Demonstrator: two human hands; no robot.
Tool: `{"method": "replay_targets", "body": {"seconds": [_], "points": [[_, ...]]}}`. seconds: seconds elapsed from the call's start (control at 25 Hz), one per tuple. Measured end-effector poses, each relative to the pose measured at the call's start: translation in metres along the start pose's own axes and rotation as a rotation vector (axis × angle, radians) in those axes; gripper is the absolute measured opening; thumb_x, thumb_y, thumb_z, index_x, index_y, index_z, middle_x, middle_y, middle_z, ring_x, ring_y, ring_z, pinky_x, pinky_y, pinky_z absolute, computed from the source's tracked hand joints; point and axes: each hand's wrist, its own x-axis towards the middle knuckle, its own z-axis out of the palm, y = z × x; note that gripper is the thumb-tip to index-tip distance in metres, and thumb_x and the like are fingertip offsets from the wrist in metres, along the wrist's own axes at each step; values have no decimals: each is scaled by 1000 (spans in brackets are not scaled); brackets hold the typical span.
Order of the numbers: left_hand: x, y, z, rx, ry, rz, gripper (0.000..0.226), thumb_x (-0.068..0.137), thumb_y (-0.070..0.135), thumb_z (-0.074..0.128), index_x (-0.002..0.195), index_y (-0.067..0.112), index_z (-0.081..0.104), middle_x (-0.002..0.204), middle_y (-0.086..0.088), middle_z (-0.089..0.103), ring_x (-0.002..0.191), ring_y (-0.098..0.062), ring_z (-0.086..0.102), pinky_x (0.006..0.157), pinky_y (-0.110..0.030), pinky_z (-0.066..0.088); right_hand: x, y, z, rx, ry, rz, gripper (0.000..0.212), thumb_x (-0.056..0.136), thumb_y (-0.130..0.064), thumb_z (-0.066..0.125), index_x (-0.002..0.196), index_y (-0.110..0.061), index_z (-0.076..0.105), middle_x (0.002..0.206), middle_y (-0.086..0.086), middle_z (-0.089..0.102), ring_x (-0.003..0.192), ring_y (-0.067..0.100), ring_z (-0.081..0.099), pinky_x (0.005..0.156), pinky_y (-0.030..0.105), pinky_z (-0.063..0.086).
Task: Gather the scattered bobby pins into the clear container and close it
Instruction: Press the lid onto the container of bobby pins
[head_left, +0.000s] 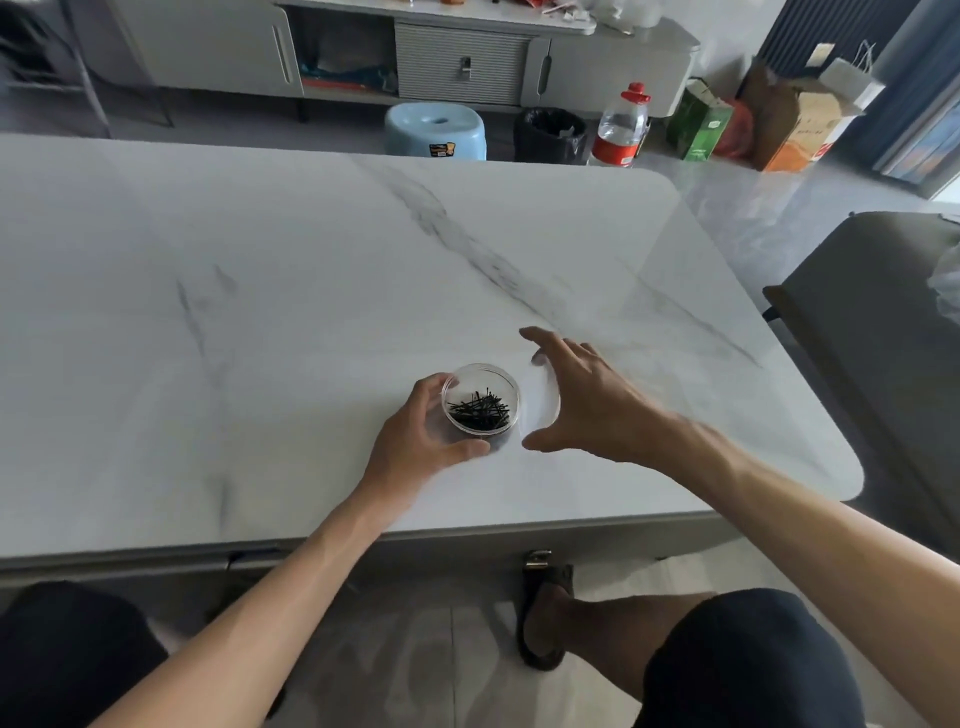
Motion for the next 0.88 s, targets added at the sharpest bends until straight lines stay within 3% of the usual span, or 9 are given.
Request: {"method": "replay_targets", "body": {"seconds": [0.16,0.28,0.4,0.64,0.88], "points": [[0,-3,2,100,28,36,80,55,39,86,122,38,43,118,24,57,108,7,52,89,-23,44,16,-20,-3,48,-80,-104,96,51,-49,80,130,-34,30,125,-12,45,110,15,52,71,16,42],[1,-4,7,226,93,60,88,49,50,83,123,38,39,112,23,58,99,0,54,79,-18,45,31,-36,-8,-234,-195,-262,87,57,-40,82,129,-33,35,127,-10,41,104,19,51,75,31,51],[3,-7,9,257,124,60,94,45,58,82,125,38,39,116,15,62,101,-3,56,81,-16,43,42,-49,-12,-397,-273,-307,87,61,-37,83,132,-37,33,131,-6,37,111,21,46,79,41,53],[4,-11,10,235,141,33,101,43,59,84,126,37,32,127,16,58,111,-1,52,83,-9,34,43,-52,-10,-488,-304,-343,90,64,-31,82,137,-35,30,135,-5,35,114,21,43,78,38,53],[4,-11,10,275,148,48,99,43,59,84,126,34,36,125,14,59,114,-9,54,88,-20,43,46,-53,-9,-484,-314,-370,89,66,-31,81,138,-34,30,136,-6,35,114,19,43,80,36,51]]}}
